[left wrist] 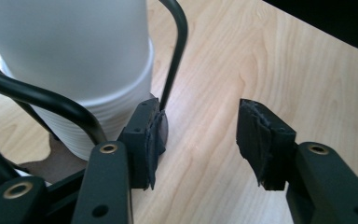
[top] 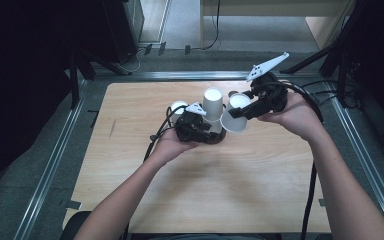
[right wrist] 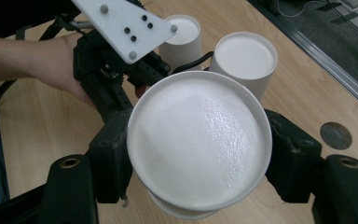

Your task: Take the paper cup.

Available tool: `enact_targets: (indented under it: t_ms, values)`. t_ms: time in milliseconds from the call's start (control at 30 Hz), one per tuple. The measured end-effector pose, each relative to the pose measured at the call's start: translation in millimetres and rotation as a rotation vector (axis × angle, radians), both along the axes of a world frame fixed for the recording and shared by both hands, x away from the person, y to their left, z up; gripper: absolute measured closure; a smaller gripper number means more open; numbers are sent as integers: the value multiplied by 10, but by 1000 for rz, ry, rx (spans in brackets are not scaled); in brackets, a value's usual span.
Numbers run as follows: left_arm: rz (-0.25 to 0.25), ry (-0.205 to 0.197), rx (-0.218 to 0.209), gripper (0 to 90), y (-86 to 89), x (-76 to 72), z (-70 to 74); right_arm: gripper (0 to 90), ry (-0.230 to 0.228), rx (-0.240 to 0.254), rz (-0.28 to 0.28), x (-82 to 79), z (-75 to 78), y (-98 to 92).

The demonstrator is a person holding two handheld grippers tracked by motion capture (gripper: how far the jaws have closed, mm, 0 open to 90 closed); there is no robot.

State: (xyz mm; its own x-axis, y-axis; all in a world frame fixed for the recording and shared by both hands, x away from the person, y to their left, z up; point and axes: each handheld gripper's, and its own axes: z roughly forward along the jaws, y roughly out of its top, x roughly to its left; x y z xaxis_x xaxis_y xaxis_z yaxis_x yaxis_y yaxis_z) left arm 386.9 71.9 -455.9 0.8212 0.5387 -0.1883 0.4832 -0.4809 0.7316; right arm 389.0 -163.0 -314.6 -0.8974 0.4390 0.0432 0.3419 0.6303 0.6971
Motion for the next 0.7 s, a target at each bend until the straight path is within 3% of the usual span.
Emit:
enact_targets:
  t_ms: [67,233,433,700]
  values:
    - [-27,15,-37,448,32,-21,-12,333,3,-7,10,-48,-75,-9]
    - [-44,5,-47,435,70,-82,-11,333,16,4,21,-114,-208,-45]
    - [-96,59,-37,430,117,-155,9,334,37,6,32,-201,-384,-83]
    - [-120,63,-19,389,166,-242,-1,335,57,15,50,-268,-588,-85]
